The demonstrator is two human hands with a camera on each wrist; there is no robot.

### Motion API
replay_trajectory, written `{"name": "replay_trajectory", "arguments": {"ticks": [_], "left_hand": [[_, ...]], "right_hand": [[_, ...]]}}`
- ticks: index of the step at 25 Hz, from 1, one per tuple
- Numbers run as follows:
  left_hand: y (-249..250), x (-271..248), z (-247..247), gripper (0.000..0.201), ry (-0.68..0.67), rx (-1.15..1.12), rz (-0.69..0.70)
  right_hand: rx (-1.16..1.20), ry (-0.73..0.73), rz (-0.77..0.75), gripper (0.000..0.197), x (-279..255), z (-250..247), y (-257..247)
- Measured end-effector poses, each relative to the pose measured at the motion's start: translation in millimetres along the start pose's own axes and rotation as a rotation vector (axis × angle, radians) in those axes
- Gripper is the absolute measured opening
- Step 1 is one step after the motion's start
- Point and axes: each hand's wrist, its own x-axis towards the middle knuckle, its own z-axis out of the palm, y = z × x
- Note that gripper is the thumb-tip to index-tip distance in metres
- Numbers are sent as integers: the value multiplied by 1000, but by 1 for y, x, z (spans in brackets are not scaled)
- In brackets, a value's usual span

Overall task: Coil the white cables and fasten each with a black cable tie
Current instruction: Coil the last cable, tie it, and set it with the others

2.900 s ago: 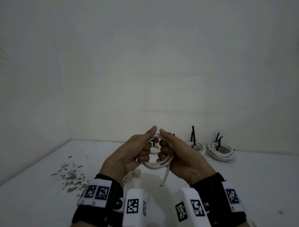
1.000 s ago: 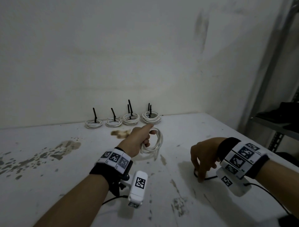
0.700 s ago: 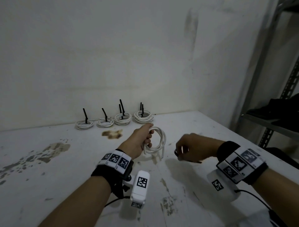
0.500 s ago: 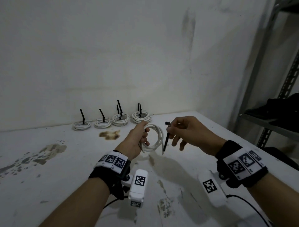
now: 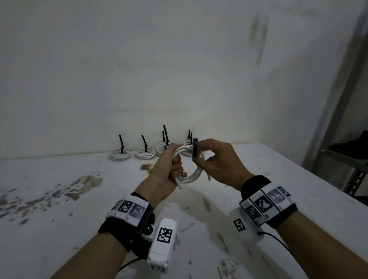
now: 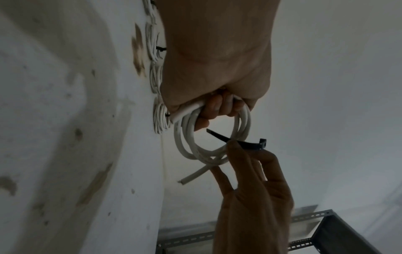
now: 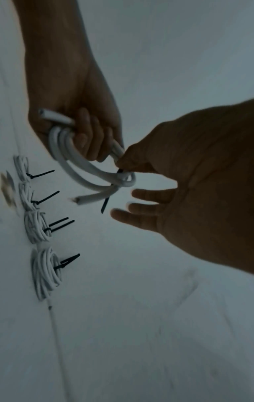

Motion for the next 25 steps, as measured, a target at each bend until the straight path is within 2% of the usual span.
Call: {"name": "replay_trajectory", "arguments": {"ticks": [2,4,6,8,10,13,17,20,22,25], "left_hand": [[13,-5,-14,42,-9,-31,-21],[27,-10,-33,44,-32,-26,-47],[43,-12,-55,43,-55,-5,-12],[59,-15,-78,30,-28,-2,57],[70,-17,-96,21,32,-16,116],[77,-17,-120,21,185,-58,193],[88,-10,-145,20,383,-46,239],[98,-6,-160,18,447,-46,284],[101,-6,-162,17,474,46,345],[100,-11,-160,15,419,344,583]], "right_hand": [[-45,56,-113,8,13,20,-4],[-84,73,-211,5,25,39,-12],[-103,49,-259,3,36,57,-21],[-121,38,-268,3,47,79,-31],[-105,40,-239,5,57,103,-41],[-6,-9,-216,14,65,141,-60],[57,-8,-273,12,75,168,-80],[75,16,-363,9,81,177,-93],[206,39,-241,4,86,175,-101],[518,111,116,7,94,165,-107]]}}
